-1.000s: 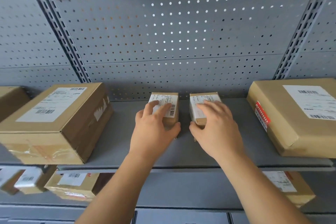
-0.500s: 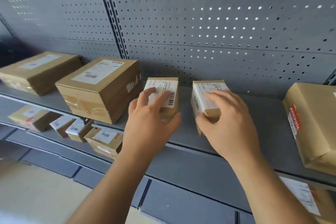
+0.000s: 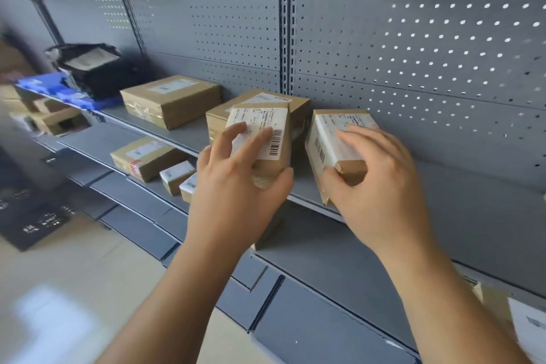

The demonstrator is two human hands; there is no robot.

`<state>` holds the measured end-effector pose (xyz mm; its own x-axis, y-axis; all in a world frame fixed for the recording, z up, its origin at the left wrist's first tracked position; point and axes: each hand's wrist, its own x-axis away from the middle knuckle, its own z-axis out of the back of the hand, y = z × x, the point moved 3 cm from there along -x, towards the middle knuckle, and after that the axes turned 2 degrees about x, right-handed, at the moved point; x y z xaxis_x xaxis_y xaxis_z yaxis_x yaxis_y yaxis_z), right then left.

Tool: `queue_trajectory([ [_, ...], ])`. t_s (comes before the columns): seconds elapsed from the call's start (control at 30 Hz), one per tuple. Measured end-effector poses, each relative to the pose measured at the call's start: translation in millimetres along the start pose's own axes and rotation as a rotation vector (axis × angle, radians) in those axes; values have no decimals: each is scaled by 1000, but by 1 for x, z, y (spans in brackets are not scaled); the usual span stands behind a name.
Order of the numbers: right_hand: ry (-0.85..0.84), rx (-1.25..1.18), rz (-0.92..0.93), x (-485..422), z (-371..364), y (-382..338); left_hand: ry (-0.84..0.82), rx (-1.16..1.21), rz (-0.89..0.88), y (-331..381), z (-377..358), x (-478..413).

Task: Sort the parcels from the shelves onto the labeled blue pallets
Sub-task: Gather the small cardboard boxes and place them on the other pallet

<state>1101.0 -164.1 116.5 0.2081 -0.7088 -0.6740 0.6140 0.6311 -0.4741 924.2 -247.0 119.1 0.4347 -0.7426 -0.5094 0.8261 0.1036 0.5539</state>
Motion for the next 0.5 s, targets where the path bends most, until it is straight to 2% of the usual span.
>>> queue_trajectory([
  [0.5, -301, -198, 248, 43, -147, -241, 228, -122, 337, -204, 193, 62],
])
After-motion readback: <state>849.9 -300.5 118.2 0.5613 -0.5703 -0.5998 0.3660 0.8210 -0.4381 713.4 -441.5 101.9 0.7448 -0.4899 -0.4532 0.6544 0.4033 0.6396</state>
